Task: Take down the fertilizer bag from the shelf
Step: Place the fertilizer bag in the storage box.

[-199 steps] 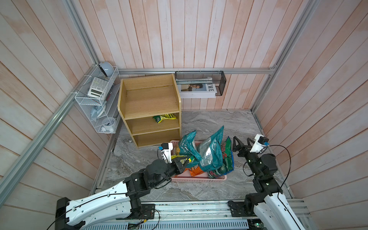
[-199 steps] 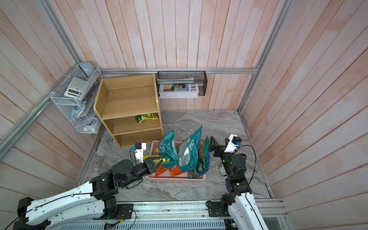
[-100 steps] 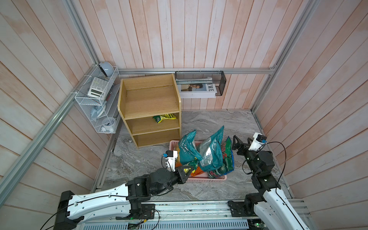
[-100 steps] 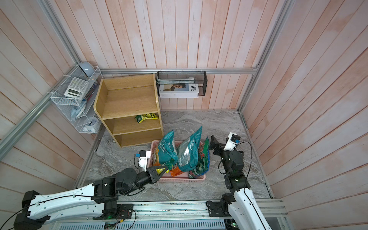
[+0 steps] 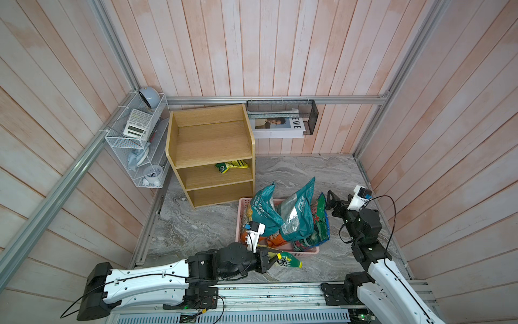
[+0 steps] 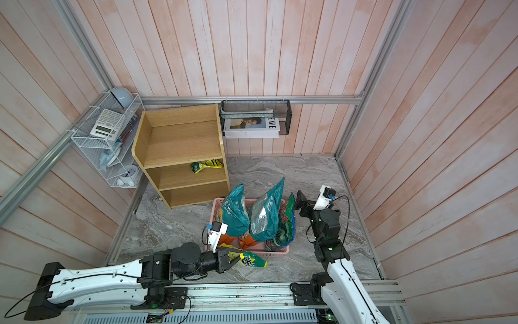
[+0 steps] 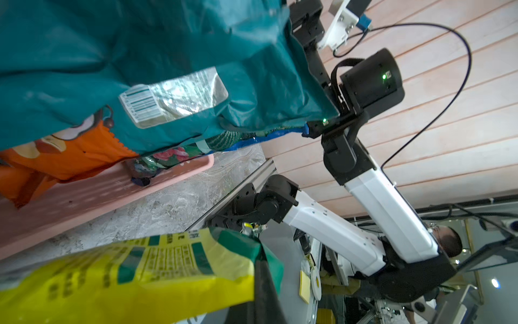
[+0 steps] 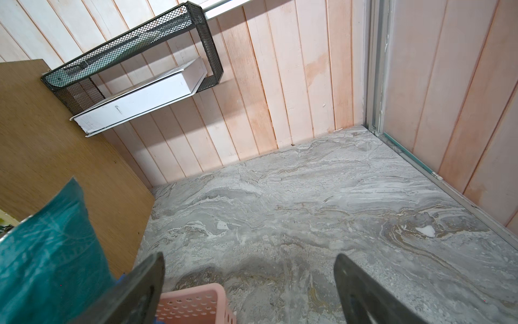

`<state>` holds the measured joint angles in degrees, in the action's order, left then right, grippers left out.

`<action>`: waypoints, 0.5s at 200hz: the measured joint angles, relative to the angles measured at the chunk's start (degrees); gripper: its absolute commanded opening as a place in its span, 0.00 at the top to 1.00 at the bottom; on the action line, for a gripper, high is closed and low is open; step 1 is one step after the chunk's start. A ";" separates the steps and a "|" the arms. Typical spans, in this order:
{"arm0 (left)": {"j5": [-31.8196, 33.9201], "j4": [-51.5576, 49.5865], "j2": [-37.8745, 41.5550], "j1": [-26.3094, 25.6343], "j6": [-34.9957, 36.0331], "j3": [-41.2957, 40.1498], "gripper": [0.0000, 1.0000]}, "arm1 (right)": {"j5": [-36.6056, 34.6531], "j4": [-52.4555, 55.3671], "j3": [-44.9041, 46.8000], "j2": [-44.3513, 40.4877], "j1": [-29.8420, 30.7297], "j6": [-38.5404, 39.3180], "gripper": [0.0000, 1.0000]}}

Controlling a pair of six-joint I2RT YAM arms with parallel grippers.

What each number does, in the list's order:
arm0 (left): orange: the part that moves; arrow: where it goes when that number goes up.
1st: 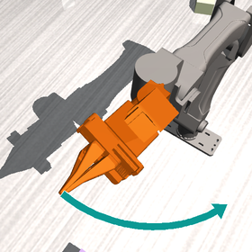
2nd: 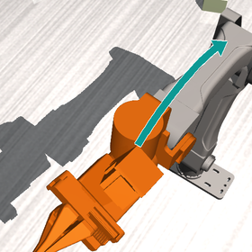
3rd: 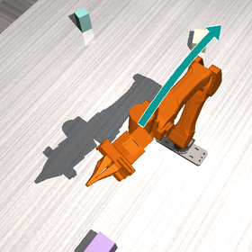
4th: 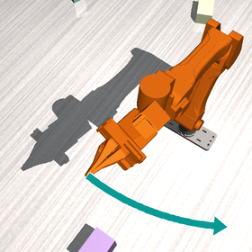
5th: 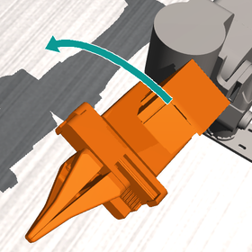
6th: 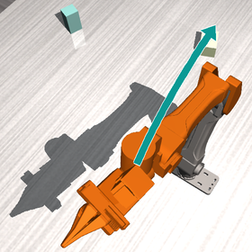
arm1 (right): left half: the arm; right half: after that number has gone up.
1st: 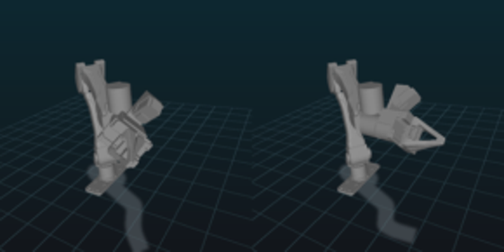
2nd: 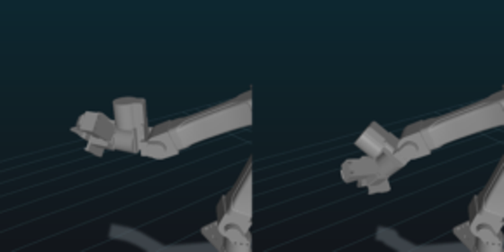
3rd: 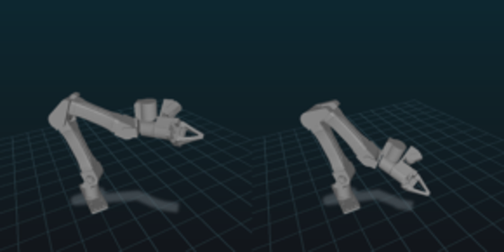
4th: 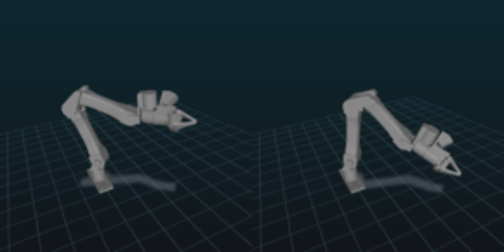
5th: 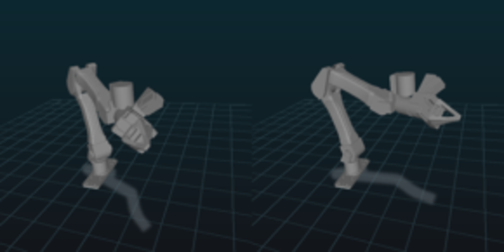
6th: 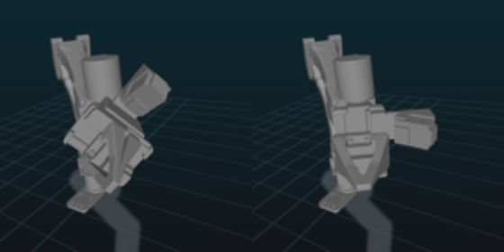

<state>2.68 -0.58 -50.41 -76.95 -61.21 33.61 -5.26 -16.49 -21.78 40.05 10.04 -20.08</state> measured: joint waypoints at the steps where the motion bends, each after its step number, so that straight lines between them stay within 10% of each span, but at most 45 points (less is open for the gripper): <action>1: 0.00 0.00 0.00 0.00 0.11 0.00 1.00 | 0.00 0.00 -0.02 0.02 0.00 0.00 0.02; 100: -5.14 10.14 -4.52 14.75 4.00 -5.57 1.00 | 0.44 -0.20 -0.02 -0.22 0.00 -0.02 0.02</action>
<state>-2.46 9.56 -54.94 -62.19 -57.21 28.03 -4.82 -16.69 -21.80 39.83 10.04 -20.10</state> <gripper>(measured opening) 0.041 0.981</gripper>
